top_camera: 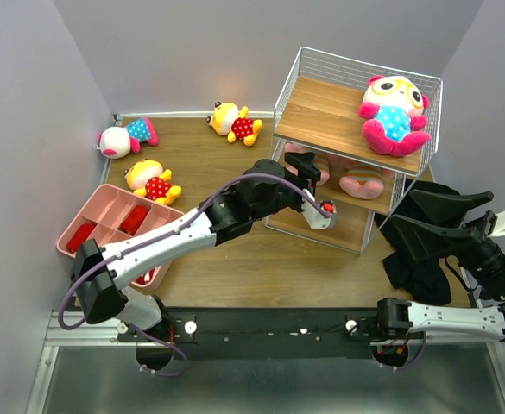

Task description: Place and organize the stuffed toys onto the shelf

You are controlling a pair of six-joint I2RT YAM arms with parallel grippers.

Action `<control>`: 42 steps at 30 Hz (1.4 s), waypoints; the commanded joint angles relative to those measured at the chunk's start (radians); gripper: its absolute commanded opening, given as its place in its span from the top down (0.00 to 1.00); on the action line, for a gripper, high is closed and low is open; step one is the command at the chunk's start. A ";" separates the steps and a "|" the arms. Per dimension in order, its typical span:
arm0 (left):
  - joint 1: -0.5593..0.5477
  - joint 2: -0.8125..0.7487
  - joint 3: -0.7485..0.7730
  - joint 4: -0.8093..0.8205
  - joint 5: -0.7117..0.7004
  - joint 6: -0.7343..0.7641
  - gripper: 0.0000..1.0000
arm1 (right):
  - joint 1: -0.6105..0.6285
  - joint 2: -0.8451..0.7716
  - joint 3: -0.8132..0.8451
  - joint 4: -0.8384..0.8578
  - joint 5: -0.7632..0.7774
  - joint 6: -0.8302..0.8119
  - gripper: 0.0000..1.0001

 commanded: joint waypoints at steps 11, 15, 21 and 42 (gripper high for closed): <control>-0.040 -0.173 -0.094 -0.025 0.032 -0.198 0.19 | 0.003 -0.001 0.046 -0.025 0.043 0.014 0.00; -0.054 -0.236 -0.120 -0.042 0.029 -0.383 0.20 | 0.003 0.045 0.103 -0.079 0.079 0.059 0.00; -0.052 -0.332 -0.107 -0.126 -0.139 -0.845 0.01 | 0.003 0.163 0.247 -0.212 0.086 0.120 0.00; 0.594 -0.239 0.095 -0.602 -0.482 -1.649 0.06 | 0.004 0.640 0.444 -0.368 -0.130 0.206 0.01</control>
